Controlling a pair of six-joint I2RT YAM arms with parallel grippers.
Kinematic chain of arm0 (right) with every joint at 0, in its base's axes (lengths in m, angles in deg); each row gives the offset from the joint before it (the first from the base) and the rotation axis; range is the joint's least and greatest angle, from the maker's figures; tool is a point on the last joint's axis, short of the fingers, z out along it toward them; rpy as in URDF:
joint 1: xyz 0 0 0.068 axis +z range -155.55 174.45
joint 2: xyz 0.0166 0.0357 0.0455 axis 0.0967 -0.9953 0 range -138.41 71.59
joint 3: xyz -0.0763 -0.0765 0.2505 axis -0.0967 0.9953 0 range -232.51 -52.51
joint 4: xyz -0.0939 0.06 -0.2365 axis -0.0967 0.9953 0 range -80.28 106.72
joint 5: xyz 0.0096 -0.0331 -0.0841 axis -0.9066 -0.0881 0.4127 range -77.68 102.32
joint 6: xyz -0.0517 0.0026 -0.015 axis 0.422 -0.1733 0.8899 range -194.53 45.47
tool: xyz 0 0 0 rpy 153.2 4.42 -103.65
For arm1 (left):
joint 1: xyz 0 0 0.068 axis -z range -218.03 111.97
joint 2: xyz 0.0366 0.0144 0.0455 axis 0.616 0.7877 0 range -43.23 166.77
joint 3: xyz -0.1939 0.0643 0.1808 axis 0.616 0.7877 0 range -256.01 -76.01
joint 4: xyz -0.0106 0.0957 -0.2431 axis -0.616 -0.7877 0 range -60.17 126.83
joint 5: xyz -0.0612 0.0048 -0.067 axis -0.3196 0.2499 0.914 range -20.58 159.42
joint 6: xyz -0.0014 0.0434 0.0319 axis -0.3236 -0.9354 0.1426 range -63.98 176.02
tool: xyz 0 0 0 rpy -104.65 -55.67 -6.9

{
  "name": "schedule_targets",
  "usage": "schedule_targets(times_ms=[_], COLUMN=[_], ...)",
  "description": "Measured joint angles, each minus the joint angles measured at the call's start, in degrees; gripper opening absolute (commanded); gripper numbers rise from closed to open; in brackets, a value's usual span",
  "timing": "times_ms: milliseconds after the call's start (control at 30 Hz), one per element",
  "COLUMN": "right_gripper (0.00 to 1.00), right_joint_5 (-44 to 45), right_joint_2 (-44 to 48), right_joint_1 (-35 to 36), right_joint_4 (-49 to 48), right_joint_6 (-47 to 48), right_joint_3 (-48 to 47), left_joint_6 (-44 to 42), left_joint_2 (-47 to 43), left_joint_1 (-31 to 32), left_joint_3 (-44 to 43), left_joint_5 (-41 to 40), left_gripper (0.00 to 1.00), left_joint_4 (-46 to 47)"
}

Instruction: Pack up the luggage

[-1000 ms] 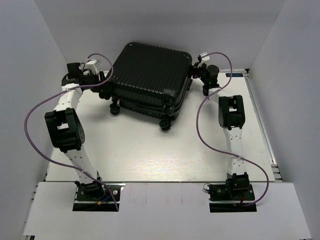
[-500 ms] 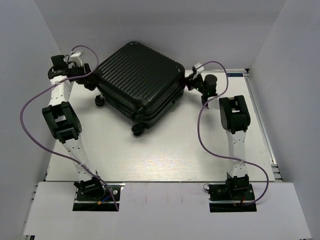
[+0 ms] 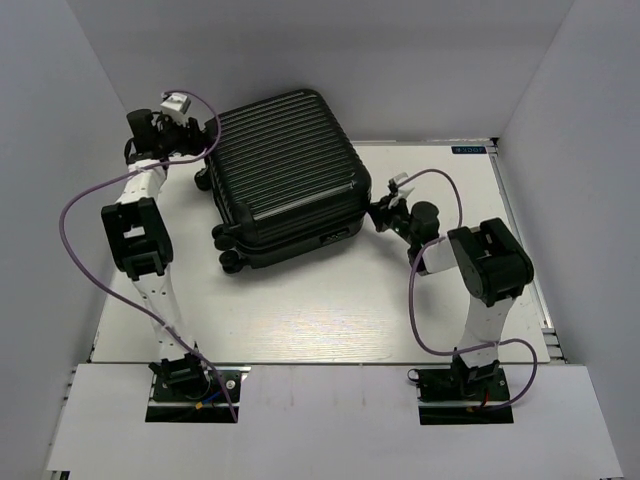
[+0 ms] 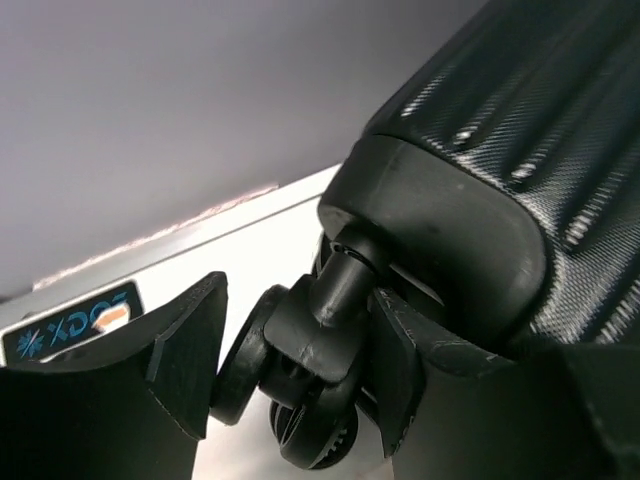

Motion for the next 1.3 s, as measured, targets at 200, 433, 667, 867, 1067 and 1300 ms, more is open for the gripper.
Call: schedule_targets(times_ms=[200, 433, 667, 867, 1067, 1300], right_gripper=[0.0, 0.0, 0.0, 0.0, 0.0, 0.0], right_joint_5=[2.8, 5.3, 6.3, 6.8, 8.1, 8.9], right_joint_2=[9.0, 17.2, 18.0, 18.3, 20.1, 20.9], right_joint_1=[2.2, 5.2, 7.1, 8.5, 9.3, 9.8], right_joint_4=[0.5, 8.1, 12.8, 15.3, 17.8, 19.0], right_joint_6=[-0.6, 0.2, -0.1, -1.1, -0.8, 0.9], right_joint_3=[10.3, 15.6, 13.7, 12.6, 12.6, 12.7], left_joint_6=[0.0, 8.1, 12.8, 21.1, 33.4, 41.5], left_joint_2=[1.2, 1.4, -9.9, -28.1, -45.9, -59.8], left_joint_1=[3.5, 5.0, 4.3, -0.8, -2.0, 0.0], left_joint_3=[1.4, 2.3, 13.0, 17.5, 22.5, 39.7], left_joint_5=[-0.9, -4.7, -13.2, -14.0, -22.0, -26.6], left_gripper=[0.53, 1.0, 1.0, 1.0, 1.0, 0.91], left_joint_4=[5.8, 6.0, -4.6, -23.6, -35.5, -41.1])
